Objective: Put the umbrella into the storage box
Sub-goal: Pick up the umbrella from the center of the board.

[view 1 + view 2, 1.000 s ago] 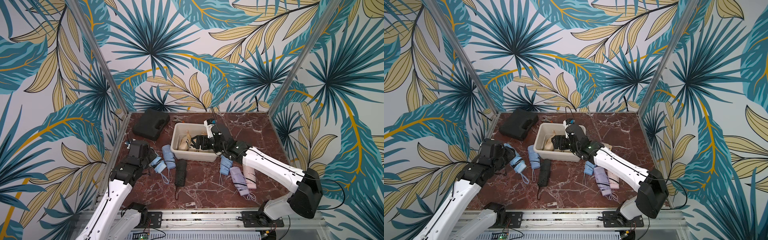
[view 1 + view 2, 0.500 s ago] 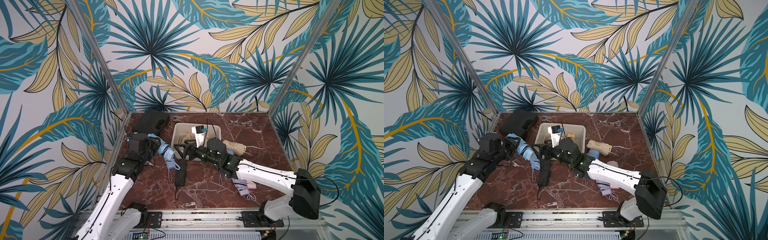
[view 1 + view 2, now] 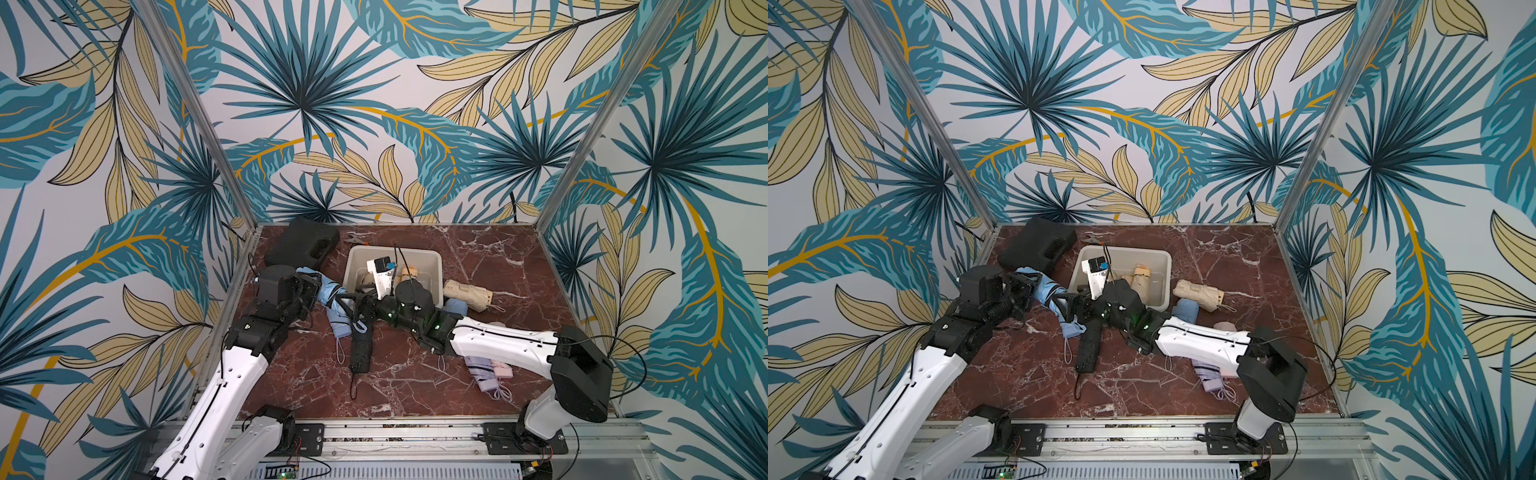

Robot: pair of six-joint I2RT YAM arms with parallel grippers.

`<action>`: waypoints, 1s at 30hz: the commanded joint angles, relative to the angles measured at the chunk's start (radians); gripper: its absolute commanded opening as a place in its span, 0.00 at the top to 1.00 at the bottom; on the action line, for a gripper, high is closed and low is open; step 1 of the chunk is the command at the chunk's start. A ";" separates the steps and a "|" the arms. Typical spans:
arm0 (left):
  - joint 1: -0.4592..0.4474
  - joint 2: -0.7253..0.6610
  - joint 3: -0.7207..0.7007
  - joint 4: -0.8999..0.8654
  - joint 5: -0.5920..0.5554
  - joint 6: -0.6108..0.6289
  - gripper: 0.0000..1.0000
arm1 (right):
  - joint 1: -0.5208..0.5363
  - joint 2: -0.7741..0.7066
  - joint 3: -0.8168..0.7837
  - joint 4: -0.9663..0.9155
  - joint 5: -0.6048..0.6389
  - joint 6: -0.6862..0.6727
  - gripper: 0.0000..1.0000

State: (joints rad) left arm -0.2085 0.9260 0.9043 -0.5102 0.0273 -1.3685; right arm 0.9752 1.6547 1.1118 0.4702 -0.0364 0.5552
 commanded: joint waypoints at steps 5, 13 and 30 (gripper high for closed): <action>0.003 0.030 0.020 0.098 0.008 -0.095 0.79 | 0.008 0.059 0.064 0.015 -0.059 -0.029 0.22; 0.003 0.047 0.025 0.101 0.007 -0.164 0.82 | 0.007 0.085 0.141 -0.042 -0.050 -0.033 0.57; -0.009 -0.272 -0.233 0.501 -0.117 0.252 0.05 | 0.001 0.054 0.179 -0.107 0.073 0.082 1.00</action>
State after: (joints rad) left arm -0.2165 0.7242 0.7063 -0.2611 -0.0746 -1.3849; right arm 0.9764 1.7512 1.2640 0.3595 -0.0162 0.6434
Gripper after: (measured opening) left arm 0.949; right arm 0.329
